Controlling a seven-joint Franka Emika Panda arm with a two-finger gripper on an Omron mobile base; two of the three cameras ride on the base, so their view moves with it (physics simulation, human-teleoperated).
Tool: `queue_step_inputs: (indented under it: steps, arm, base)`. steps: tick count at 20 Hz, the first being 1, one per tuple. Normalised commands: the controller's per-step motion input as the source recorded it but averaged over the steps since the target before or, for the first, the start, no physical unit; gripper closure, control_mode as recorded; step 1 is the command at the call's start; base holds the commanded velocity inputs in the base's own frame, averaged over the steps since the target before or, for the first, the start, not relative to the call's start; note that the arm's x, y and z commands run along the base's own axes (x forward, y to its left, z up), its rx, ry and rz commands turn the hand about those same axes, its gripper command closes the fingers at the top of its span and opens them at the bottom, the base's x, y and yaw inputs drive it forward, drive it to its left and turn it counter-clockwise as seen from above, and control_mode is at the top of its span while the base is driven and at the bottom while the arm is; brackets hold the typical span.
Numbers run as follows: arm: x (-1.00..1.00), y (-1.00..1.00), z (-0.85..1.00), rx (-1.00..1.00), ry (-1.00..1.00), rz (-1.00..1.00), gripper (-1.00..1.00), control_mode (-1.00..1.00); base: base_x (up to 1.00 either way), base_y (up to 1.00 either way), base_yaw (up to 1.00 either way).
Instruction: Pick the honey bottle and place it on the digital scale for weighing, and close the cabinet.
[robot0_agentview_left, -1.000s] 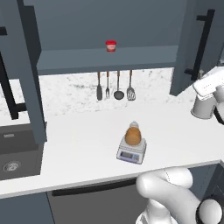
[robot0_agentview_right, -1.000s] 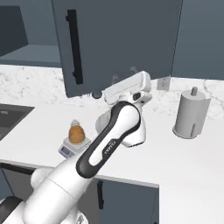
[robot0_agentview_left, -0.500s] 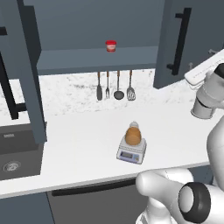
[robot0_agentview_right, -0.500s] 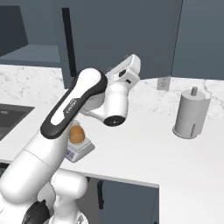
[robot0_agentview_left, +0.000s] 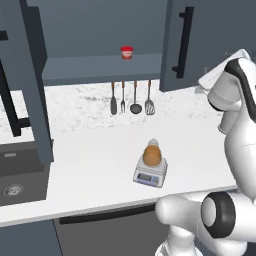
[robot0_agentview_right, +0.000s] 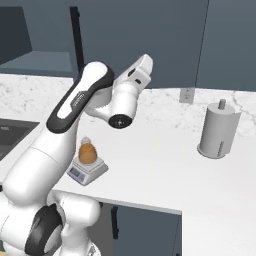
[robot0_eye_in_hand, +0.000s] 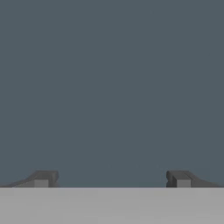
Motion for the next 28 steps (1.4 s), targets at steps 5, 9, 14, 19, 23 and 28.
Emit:
queue_step_inputs:
  steps: [5, 9, 14, 19, 23, 28]
  arm:
    - [0.82, 0.44, 0.0, 0.0, 0.0, 0.0, -1.0, -1.0]
    - [0.57, 0.51, -0.07, 0.0, -0.1, -0.01, -1.0, -1.0]
    - [0.43, 0.42, -0.03, 0.0, -0.13, -0.01, -1.0, -1.0]
    - [-0.38, 0.09, 0.04, 0.0, -0.18, 0.0, -1.0, -1.0]
    - [-0.86, 0.18, 0.26, -0.07, -0.1, 0.0, -1.0, -1.0]
    - [-0.93, -0.1, 0.45, -0.04, -0.08, 0.0, -1.0, -1.0]
  base:
    - [0.0, 0.0, 0.0]
    - [0.0, 0.0, 0.0]
    - [0.0, 0.0, 0.0]
    - [0.0, 0.0, 0.0]
    - [0.0, 0.0, 0.0]
    - [0.0, 0.0, 0.0]
